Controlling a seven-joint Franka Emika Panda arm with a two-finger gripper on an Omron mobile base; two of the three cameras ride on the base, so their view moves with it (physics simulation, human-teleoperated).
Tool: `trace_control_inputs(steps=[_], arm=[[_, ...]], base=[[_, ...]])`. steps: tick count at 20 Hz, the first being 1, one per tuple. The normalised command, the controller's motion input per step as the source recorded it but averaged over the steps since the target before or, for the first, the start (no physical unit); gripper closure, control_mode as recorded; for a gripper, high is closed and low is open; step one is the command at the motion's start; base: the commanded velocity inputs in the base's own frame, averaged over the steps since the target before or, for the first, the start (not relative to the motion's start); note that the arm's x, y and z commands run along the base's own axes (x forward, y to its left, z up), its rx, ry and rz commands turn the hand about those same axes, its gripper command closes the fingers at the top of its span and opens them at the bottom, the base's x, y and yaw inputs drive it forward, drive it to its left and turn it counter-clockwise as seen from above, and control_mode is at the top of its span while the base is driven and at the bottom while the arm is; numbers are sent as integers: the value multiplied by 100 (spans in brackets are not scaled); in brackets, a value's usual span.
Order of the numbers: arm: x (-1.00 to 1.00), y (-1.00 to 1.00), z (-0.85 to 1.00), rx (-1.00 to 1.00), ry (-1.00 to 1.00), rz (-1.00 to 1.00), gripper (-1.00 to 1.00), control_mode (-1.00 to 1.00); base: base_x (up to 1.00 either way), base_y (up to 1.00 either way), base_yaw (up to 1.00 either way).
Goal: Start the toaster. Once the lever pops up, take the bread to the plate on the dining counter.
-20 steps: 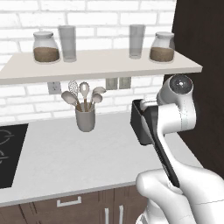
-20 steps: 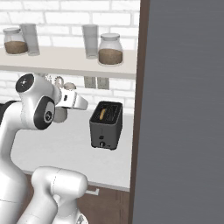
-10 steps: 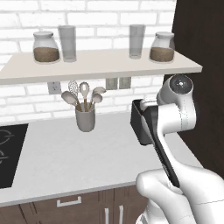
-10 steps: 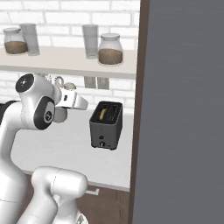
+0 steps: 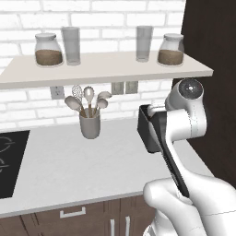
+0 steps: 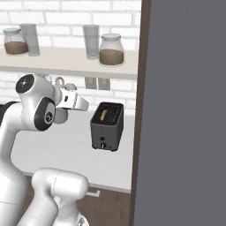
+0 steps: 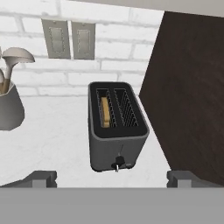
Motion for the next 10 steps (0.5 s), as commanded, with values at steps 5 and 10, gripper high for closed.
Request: trace_control_inputs(steps=[5,10], arm=[[0,0,0,0,0,0,-100,-100],[0,0,0,0,0,0,-100,-100]], base=[[0,0,0],[0,0,0]])
